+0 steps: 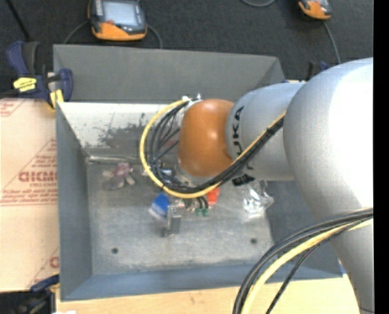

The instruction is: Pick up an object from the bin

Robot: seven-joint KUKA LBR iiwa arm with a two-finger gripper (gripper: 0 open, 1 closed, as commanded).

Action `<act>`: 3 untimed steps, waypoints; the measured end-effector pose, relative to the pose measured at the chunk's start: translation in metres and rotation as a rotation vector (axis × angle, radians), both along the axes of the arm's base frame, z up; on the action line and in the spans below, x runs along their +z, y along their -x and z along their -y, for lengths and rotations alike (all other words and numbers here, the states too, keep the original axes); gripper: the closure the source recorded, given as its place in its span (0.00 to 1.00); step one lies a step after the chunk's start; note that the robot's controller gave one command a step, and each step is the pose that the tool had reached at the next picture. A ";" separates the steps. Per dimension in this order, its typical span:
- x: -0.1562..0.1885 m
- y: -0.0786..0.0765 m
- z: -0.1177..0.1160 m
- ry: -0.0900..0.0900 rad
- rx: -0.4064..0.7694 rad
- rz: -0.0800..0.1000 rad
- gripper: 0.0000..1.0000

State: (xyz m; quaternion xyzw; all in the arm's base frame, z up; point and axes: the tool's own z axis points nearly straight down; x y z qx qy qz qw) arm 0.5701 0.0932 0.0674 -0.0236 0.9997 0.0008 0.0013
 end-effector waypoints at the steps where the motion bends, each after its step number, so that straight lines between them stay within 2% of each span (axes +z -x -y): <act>1: 0.035 0.002 -0.003 -0.001 -0.030 0.005 0.00; 2: 0.042 -0.005 -0.011 -0.001 -0.087 0.005 0.00; 3: 0.002 0.011 -0.003 0.001 -0.285 -0.003 0.00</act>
Offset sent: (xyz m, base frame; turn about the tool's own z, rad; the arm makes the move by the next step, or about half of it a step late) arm -0.0037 0.0035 0.0326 0.0334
